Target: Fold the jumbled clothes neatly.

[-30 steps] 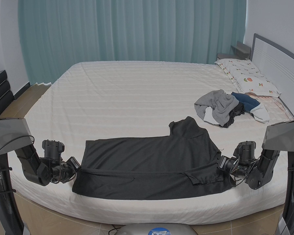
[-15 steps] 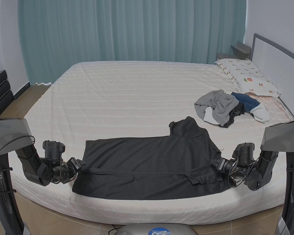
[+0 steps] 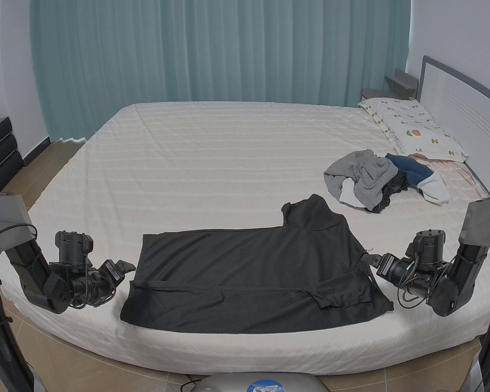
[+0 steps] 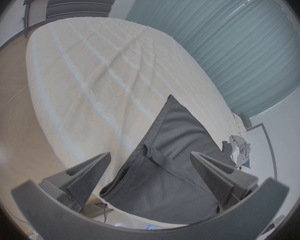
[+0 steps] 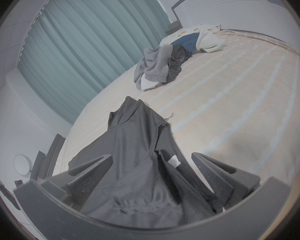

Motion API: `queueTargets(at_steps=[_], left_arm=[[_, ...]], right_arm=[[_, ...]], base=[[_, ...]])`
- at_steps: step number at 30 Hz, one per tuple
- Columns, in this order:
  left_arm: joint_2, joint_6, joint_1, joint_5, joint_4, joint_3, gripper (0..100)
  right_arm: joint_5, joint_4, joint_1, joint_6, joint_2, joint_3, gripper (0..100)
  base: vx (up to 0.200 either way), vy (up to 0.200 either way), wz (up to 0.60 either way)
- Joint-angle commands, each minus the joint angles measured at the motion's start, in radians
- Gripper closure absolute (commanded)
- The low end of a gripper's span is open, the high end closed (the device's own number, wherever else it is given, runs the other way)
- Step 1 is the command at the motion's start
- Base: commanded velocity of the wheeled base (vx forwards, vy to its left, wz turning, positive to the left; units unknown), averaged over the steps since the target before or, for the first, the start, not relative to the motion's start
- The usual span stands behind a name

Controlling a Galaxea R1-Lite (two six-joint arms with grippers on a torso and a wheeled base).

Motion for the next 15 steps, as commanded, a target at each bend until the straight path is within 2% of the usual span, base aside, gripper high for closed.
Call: queueTargets(at_steps=[1,4,15], left_arm=[[-0.072,-0.031,-0.002,0.004,0.001,0.029,0],[-0.077,-0.039,-0.004,0.007,0.003,0.037,0],[-0.077,-0.042,-0.033,0.009,-0.003,0.041,0]], right_arm=[[-0.001,-0.007,0.007,0.011,-0.096,0.053,0],[-0.004,-0.008,0.007,0.011,-0.105,0.064,0],[-0.004,-0.008,0.012,0.009,-0.110,0.069,0]], base=[[0.000,-0.200,0.00],[0.000,-0.200,0.00],[0.000,0.000,0.00]])
